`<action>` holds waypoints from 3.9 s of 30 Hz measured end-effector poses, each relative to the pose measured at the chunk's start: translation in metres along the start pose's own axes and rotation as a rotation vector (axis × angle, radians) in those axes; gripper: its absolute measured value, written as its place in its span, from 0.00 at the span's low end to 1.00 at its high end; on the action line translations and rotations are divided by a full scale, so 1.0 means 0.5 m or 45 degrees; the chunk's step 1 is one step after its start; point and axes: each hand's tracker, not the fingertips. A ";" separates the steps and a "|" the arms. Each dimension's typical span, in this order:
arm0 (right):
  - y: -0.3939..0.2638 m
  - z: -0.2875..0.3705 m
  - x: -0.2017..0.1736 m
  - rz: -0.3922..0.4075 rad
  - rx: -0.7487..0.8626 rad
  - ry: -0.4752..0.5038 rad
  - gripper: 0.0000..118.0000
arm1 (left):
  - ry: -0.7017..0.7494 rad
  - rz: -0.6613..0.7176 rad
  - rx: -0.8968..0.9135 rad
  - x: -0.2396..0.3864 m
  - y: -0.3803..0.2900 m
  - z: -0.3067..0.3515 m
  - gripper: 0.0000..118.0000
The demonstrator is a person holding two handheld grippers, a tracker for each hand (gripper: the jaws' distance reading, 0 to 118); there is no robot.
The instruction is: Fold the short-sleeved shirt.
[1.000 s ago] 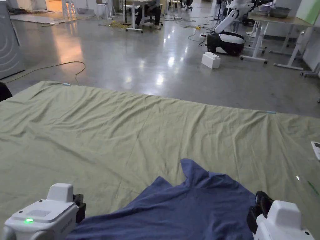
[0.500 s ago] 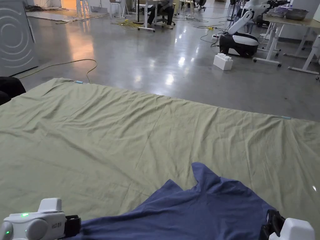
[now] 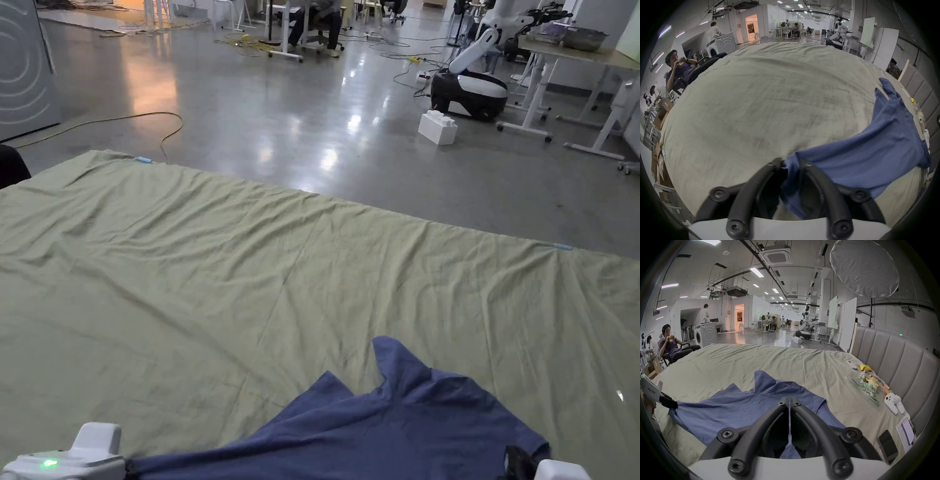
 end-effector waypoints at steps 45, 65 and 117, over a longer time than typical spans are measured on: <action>0.141 -0.443 0.058 0.235 -0.341 0.117 0.06 | -0.020 0.058 0.225 0.034 0.042 0.116 0.05; 0.546 -0.045 0.260 0.119 0.263 -0.148 0.05 | -0.163 -0.027 0.763 0.097 0.308 0.332 0.05; 0.631 -0.062 0.285 0.191 0.441 -0.310 0.06 | -0.121 -0.075 0.893 0.203 0.657 0.393 0.05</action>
